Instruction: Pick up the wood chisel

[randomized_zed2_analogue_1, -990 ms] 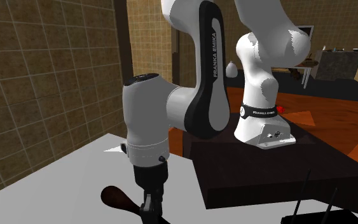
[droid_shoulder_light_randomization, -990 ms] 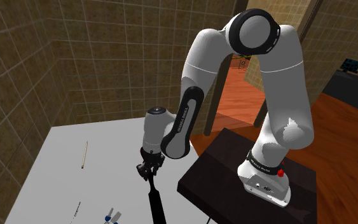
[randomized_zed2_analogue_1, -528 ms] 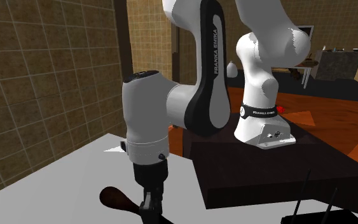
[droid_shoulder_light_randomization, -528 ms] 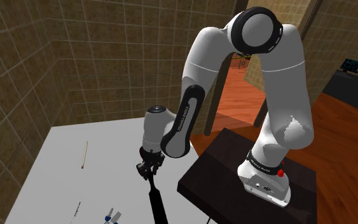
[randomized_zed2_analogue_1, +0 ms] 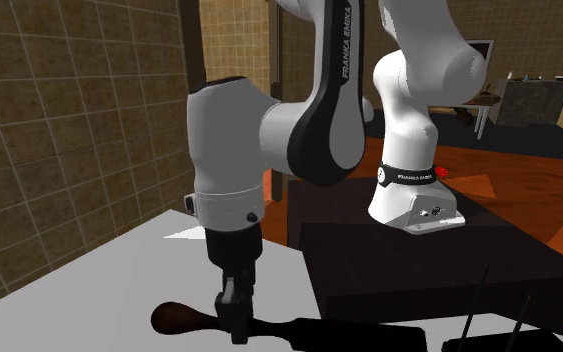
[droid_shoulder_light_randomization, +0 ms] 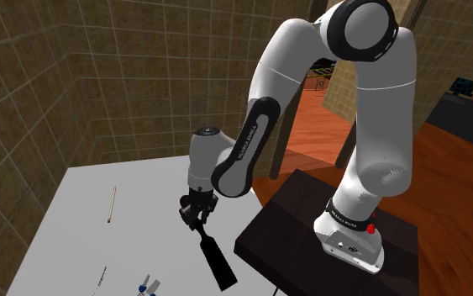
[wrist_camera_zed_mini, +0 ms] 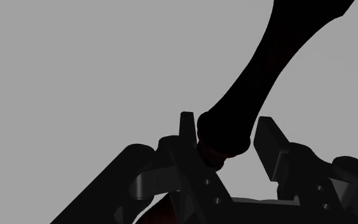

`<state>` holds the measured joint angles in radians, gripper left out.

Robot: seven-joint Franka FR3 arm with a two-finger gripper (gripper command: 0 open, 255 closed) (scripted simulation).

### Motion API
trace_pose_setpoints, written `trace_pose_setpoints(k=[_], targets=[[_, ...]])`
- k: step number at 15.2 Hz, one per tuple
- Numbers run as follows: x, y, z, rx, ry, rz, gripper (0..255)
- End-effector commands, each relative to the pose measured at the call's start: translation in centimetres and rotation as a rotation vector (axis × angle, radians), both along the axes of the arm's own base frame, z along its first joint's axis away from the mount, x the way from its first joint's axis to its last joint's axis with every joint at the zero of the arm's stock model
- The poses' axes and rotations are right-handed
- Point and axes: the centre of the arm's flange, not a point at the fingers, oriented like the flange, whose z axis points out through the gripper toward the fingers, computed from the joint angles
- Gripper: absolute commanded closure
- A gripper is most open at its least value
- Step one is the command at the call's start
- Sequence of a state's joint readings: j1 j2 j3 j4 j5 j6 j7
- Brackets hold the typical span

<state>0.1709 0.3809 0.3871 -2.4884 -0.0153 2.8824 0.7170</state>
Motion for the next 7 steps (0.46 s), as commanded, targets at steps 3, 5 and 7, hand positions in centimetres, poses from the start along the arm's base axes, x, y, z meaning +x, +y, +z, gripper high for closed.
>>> trace_pose_setpoints(k=[3,5,7], targets=[[-0.2,0.0,2.1,0.0,0.0,0.0,255],[-0.2,0.0,3.1,0.0,0.0,0.0,255],[-0.2,0.0,3.2,0.0,0.0,0.0,255]])
